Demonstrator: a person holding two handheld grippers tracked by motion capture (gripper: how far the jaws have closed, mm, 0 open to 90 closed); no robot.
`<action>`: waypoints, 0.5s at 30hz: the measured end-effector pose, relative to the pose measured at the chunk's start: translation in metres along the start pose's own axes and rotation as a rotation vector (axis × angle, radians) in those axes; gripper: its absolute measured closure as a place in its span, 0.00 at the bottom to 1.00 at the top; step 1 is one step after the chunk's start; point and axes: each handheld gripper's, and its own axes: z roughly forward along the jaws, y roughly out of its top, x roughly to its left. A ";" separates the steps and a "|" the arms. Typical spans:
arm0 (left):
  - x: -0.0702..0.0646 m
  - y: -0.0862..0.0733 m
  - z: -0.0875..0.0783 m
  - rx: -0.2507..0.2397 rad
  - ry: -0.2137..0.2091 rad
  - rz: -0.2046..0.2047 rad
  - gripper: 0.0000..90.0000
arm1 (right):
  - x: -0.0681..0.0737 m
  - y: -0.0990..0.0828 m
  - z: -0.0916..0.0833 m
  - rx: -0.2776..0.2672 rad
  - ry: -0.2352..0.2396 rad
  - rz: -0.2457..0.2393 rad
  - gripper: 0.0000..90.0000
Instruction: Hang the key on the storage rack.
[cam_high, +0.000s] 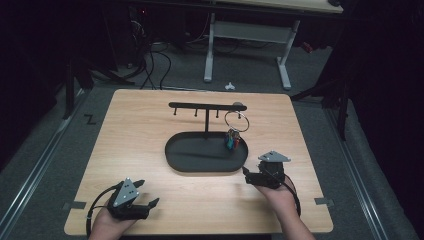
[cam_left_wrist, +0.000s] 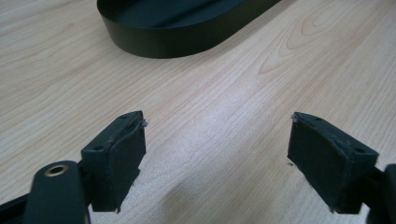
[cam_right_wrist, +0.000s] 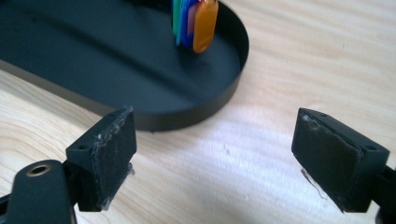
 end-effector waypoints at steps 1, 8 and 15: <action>0.000 0.000 0.000 0.000 -0.001 0.001 0.21 | -0.001 -0.003 0.001 -0.003 0.002 -0.003 0.16; 0.000 0.001 0.002 -0.003 -0.002 -0.007 0.16 | 0.008 -0.033 -0.005 -0.070 0.011 0.018 0.16; 0.003 0.002 0.003 0.003 0.032 -0.039 0.03 | 0.002 -0.049 -0.018 -0.106 -0.007 0.014 0.16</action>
